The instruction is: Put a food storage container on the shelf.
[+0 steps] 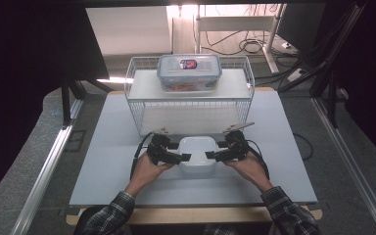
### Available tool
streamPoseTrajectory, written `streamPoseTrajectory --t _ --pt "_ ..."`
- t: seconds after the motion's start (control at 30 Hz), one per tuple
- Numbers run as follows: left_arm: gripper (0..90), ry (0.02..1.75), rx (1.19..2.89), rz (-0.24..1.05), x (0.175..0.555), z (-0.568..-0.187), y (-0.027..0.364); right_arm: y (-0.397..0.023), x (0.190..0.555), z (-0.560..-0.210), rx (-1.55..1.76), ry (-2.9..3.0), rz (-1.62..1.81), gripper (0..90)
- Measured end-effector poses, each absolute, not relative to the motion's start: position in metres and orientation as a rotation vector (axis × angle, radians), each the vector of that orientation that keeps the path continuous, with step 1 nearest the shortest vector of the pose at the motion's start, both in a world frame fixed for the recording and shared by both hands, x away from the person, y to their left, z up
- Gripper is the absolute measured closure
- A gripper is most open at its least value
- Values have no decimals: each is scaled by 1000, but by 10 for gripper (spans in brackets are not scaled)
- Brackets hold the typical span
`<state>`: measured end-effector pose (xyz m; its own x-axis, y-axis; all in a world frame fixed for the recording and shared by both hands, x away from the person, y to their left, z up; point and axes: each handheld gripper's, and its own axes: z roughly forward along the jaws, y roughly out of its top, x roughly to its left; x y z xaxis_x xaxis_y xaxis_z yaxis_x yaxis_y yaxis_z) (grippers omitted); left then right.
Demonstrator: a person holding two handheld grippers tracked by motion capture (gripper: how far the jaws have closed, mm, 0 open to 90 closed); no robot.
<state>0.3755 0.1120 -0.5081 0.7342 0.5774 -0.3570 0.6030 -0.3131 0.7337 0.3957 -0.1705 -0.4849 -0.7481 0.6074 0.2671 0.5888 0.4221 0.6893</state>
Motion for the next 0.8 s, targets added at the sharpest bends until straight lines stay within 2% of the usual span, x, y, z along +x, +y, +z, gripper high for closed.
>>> streamPoseTrajectory --t 0.1,0.13,0.17,0.2,0.27,0.4,0.53,0.63,0.67,0.73,0.8 --pt "247 961 1963 -104 372 -509 115 -173 394 -485 1211 2647 1283 352" --pt "314 978 1949 -121 371 -509 116 -177 392 -485 1273 2642 1292 419" --pt "350 987 1942 -133 370 -509 118 -178 391 -485 1291 2642 1297 445" --pt "350 990 1940 -128 369 -507 120 -178 391 -485 1291 2642 1297 445" --pt "449 993 1949 -113 363 -503 122 -182 389 -483 1332 2641 1308 504" --pt "566 1015 1923 -87 357 -499 124 -186 381 -477 1346 2628 1299 608" --pt "680 1052 1900 23 351 -492 120 -189 376 -471 1374 2555 1325 715" --pt "697 1064 1902 68 347 -490 118 -188 375 -470 1393 2531 1325 742" --pt "760 1069 1898 78 346 -490 118 -187 371 -468 1363 2496 1307 780" --pt "784 1065 1919 135 344 -490 116 -185 369 -468 1327 2482 1281 779" --pt "784 1086 1894 119 345 -491 117 -179 364 -467 1249 2443 1226 776"
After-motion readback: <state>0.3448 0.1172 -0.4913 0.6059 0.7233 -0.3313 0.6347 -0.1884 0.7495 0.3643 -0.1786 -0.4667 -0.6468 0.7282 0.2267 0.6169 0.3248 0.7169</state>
